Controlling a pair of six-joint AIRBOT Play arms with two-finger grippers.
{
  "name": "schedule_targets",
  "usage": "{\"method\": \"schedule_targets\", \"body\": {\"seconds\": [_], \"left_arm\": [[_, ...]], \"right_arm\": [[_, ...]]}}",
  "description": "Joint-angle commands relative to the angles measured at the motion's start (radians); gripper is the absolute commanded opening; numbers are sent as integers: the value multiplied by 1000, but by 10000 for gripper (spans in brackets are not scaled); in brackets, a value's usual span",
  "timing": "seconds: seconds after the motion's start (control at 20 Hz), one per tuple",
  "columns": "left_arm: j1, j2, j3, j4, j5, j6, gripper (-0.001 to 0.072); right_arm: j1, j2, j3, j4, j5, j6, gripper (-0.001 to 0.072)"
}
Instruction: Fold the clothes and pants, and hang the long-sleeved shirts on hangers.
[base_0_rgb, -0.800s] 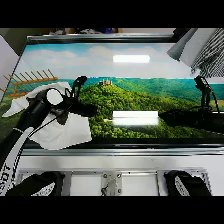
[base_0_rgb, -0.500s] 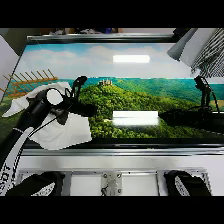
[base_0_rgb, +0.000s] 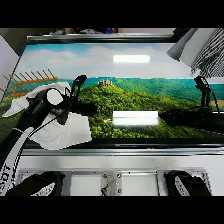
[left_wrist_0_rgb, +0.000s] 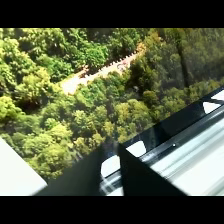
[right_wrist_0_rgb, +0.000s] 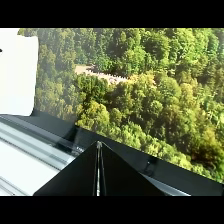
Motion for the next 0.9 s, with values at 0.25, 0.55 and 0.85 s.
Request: {"method": "schedule_targets", "body": {"seconds": [0.25, 0.55, 0.85], "left_arm": [[219, 2, 140, 596, -56, -146, 697], [422, 0, -59, 603, 121, -293, 687], [397, -19, -224, 457, 383, -309, 687]], "right_arm": [[1, -1, 0, 0, 0, 0, 10], [1, -1, 0, 0, 0, 0, 10], [1, -1, 0, 0, 0, 0, 10]]}}
